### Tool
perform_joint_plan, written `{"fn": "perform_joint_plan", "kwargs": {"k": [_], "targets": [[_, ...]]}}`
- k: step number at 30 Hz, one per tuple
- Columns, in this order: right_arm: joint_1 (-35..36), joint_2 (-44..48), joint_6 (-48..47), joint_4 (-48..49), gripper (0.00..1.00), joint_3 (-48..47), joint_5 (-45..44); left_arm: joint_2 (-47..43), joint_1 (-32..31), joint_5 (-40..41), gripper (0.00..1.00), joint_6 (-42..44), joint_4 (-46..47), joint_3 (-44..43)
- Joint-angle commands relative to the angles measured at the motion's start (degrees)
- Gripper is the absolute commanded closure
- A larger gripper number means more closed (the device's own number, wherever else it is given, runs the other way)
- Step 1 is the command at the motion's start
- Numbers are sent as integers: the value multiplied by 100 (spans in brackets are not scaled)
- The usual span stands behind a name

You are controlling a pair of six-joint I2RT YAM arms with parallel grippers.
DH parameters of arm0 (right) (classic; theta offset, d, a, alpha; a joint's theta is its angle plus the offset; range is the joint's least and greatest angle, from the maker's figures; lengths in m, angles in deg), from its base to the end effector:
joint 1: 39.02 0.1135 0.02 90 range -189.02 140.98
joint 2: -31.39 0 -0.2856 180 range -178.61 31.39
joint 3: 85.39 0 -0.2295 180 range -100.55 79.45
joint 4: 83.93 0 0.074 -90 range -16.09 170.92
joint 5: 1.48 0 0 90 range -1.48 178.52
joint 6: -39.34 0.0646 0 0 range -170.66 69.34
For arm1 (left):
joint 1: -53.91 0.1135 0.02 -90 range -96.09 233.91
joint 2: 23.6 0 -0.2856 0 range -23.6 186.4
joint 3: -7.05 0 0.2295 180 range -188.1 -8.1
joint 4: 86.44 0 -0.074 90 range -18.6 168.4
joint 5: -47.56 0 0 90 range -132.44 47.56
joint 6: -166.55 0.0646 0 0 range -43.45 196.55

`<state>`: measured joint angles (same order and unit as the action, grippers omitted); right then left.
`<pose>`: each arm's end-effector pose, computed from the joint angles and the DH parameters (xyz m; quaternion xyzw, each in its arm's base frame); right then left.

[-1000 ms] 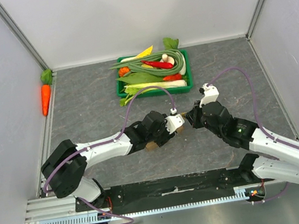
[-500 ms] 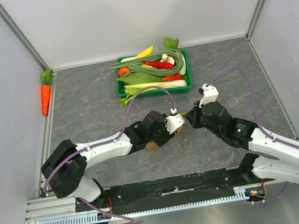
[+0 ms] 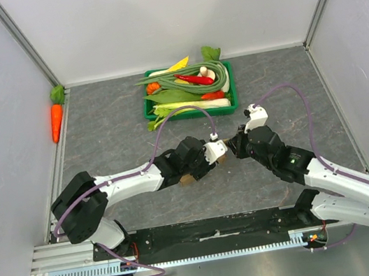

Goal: Unpack the express box

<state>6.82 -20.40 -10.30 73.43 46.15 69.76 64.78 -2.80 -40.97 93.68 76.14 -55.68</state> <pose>0.1500 0.1247 0.2654 0.0463 0.8397 0.2565 0.4763 0.1771 -0.2666 0.2050 0.5469 0.7364 -0.1237 0.3786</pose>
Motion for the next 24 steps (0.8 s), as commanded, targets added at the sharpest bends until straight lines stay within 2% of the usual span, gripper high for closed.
{"fn": "perform_joint_plan", "kwargs": {"k": [1, 7, 19, 23, 24], "targets": [[3, -59, 51, -138, 100, 148, 601, 522, -7, 458, 80, 54, -890, 240], [3, 221, 174, -744, 100, 254, 980, 751, 19, 740, 83, -148, -952, 73], [12, 617, 157, -1448, 100, 96, 902, 681, 248, 459, 84, -289, -1031, -85], [3, 618, -1, -1642, 100, -377, 384, 619, 248, 345, 78, -271, -1013, -208], [3, 609, -19, -1668, 100, -483, 252, 550, 248, 232, 70, -262, -996, -243]]}}
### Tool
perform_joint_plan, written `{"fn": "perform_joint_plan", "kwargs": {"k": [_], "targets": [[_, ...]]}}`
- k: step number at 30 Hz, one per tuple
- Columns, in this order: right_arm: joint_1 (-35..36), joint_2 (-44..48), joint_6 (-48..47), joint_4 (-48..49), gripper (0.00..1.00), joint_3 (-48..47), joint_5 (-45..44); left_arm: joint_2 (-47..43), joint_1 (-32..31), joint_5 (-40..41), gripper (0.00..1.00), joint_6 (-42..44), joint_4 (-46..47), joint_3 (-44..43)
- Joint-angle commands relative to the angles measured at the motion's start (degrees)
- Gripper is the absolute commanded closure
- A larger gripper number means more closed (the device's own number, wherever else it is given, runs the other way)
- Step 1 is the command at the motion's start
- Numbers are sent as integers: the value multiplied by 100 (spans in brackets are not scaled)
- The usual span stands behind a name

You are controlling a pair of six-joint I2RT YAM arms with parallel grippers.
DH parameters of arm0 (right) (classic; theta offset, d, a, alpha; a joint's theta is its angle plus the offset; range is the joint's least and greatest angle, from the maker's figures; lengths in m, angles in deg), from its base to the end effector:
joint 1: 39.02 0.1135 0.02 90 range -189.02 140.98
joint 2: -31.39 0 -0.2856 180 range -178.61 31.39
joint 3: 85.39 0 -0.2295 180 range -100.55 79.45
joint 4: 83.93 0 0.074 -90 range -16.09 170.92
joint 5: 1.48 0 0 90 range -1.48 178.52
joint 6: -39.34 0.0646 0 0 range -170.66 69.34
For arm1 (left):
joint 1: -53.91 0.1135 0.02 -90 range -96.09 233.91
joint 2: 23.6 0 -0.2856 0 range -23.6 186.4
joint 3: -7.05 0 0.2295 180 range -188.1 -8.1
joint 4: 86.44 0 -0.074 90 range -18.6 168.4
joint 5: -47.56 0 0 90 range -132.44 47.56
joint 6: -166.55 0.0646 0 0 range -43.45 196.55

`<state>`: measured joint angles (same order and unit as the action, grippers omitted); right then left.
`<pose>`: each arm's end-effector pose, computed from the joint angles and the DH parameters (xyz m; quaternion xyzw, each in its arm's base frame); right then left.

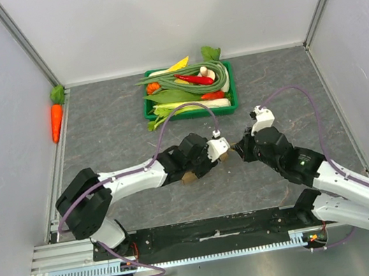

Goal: Unpack the express box

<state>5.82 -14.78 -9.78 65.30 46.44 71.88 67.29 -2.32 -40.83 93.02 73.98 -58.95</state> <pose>0.1341 0.1072 0.2621 0.0442 0.8536 0.2515 0.4541 0.1858 -0.2746 0.2054 0.5421 0.7458 -0.1194 0.3683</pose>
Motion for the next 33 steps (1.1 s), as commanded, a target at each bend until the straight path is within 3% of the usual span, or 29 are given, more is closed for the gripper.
{"fn": "perform_joint_plan", "kwargs": {"k": [1, 2, 3, 6, 7, 8, 15, 20, 23, 24, 27, 33], "targets": [[104, 47, -98, -881, 100, -626, -136, 271, 209, 139, 66, -197, -762, -12], [113, 30, -116, -890, 100, -845, -424, 245, 217, 86, 62, -214, -753, -74], [104, 3, -142, -890, 100, -951, -601, 219, 235, 16, 48, -214, -744, -135], [95, -146, -194, -890, 100, -1329, -1121, 148, 270, -81, 31, -179, -613, -364], [95, -199, -195, -899, 100, -1504, -1217, 139, 288, -99, 15, -179, -577, -512], [86, -312, -186, -917, 100, -1593, -1453, 148, 314, -125, 8, -170, -542, -583], [-124, -840, 147, -1084, 100, -2165, -1956, -229, 340, -284, 3, -319, -392, -1084], [-466, -1183, 447, -1066, 100, -2209, -1904, -870, 340, -170, 2, -495, -296, -919], [-765, -1350, 308, -769, 100, -2017, -1825, -1424, 332, 259, 2, -689, -6, -611], [-836, -1377, 141, -280, 100, -1911, -1790, -1686, 340, 340, 1, -732, 73, -506], [-1397, -1552, -186, 757, 100, -1358, -1141, -2144, 340, 796, 1, -943, 135, -417], [-2795, -2176, 33, 1752, 100, -769, 563, -2532, 367, 2089, 0, -1881, -374, -496]]}}
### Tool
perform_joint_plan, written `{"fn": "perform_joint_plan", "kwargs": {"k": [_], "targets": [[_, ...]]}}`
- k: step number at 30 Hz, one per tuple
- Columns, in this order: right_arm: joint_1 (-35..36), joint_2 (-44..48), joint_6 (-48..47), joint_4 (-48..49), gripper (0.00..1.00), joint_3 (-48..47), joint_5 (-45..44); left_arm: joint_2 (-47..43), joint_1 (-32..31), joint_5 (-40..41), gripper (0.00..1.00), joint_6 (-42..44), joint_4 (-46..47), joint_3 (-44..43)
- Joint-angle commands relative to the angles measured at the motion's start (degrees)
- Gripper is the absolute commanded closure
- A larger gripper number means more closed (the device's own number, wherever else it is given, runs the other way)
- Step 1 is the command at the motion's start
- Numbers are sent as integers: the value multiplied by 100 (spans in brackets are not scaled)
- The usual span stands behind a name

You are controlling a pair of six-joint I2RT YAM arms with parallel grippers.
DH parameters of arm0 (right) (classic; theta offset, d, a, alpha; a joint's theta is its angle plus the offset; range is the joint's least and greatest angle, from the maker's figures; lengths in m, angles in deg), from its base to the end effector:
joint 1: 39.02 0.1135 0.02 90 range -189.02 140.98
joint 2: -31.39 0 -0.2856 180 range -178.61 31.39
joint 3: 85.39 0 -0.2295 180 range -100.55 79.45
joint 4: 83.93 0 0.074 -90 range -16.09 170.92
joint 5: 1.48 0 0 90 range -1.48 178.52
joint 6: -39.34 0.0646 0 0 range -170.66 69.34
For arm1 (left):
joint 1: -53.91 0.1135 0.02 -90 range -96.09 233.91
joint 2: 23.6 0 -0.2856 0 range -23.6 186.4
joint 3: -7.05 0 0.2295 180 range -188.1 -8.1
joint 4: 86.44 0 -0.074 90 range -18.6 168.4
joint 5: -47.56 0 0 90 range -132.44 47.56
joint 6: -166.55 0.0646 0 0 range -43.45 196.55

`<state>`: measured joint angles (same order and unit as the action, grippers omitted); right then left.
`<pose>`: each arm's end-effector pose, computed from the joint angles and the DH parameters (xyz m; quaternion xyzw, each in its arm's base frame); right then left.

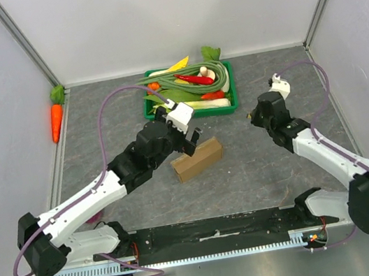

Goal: Unpack the express box

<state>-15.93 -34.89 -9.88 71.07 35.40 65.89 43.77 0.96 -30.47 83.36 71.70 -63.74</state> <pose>0.2361 0.0737 0.2758 0.2258 0.8331 0.1055 0.4938 0.1730 -0.2069 0.3474 0.3491 0.7300 -0.1500 0.5681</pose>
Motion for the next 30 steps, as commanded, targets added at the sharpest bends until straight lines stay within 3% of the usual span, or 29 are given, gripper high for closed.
{"fn": "perform_joint_plan", "kwargs": {"k": [1, 5, 7, 11, 12, 18, 23, 30], "targets": [[-778, -322, 36, 1274, 99, 388, 1400, -259, 82, 1097, 0, -988, -287, -9], [-1552, -762, 97, 1713, 89, 617, 2655, -278, 556, 897, 0, -1462, -586, 97], [-1745, -1026, 80, 1749, 79, 643, 2825, -295, 1029, 188, 0, -1778, -875, 71], [-2001, -1369, 123, 1741, 64, 679, 2931, -558, 1340, -528, 0, -1868, -781, 307], [-2045, -1422, 150, 1714, 57, 705, 2879, -593, 1340, -572, 0, -1824, -772, 334], [-2221, -1397, 168, 1047, 36, 582, 2335, -787, 1349, -915, 0, -1815, -737, 501], [-2230, -1133, 124, -409, 14, 91, 964, -884, 1349, -1135, 0, -1797, -780, 536], [-2221, -562, 36, -1589, 7, -516, 672, -937, 1349, -1828, 5, -1964, -842, 685]]}}
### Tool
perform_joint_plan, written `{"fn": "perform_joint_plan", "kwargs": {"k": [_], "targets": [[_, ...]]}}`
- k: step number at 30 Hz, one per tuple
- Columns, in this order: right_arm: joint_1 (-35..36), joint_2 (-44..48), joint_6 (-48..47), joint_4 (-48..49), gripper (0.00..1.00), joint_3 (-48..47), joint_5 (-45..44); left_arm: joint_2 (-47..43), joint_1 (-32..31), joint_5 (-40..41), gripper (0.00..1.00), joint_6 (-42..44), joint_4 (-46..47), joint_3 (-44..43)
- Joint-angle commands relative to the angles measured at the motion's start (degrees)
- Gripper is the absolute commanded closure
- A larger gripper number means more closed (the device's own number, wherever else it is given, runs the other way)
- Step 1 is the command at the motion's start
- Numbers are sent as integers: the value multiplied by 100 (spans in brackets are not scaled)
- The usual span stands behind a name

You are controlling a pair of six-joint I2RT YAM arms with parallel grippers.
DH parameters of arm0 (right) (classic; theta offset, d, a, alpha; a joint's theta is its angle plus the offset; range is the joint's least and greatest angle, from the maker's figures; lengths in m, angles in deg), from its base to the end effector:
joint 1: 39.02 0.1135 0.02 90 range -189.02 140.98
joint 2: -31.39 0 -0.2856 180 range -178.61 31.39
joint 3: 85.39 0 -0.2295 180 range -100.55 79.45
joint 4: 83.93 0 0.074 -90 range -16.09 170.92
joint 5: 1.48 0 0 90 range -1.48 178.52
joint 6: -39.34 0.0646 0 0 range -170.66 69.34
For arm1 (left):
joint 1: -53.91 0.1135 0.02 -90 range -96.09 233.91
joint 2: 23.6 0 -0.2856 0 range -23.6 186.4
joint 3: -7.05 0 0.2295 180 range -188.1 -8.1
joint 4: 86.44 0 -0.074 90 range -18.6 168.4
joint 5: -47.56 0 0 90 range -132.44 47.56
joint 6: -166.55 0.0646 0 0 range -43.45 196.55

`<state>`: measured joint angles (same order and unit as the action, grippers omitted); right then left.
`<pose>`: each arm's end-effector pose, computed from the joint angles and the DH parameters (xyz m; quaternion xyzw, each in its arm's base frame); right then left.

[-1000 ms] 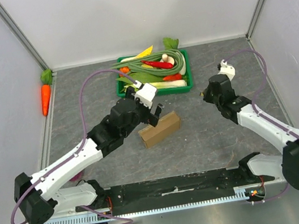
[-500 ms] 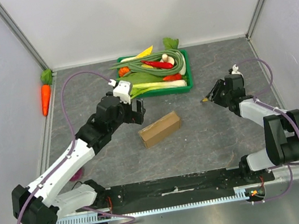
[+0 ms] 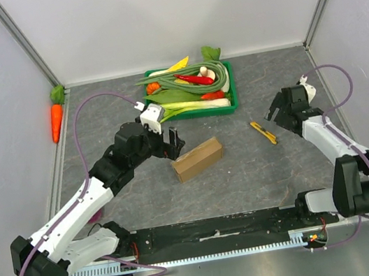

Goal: Unpack the express box

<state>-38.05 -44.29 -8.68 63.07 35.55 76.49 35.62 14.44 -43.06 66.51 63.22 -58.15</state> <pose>0.2583 -0.0091 0.2201 0.3608 0.8616 0.0341 0.3554 0.1758 -0.1457 0.3256 0.2163 0.8121 -0.2311 0.4903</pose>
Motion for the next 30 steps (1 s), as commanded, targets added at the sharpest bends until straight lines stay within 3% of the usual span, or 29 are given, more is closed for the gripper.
{"fn": "perform_joint_plan", "kwargs": {"k": [1, 4, 7, 9, 11, 14, 17, 21, 24, 30], "targets": [[-1, 431, -128, -921, 7, -680, -309, -139, 0, -684, 6, -314, 6, 178], [271, 668, -347, -940, 9, -987, 191, -235, -9, -1316, 11, -340, 50, 345], [894, 730, -690, -669, 20, -1269, 797, -288, -26, -2019, 19, -375, 208, 582], [1411, 590, -778, -519, 30, -1375, 1026, -236, -140, -2126, 31, -516, 243, 679], [1686, 336, -901, -168, 52, -1490, 1185, -148, -280, -2030, 38, -656, 278, 794], [2143, -76, -1042, 438, 74, -1542, 1554, -16, -684, -1644, 48, -910, 453, 934], [2442, -656, -1191, 677, 84, -1788, 1704, 256, -1168, -1117, 51, -1209, 682, 1075], [2671, -1238, -1367, 747, 91, -2079, 1906, 669, -1336, -161, 60, -1930, 920, 1198], [2724, -1624, -1525, 739, 92, -2263, 1941, 819, -1336, 647, 61, -2527, 991, 1348], [2794, -2100, -1745, 195, 92, -2553, 2117, 1109, -1336, 1510, 61, -3530, 1088, 1436]]}}
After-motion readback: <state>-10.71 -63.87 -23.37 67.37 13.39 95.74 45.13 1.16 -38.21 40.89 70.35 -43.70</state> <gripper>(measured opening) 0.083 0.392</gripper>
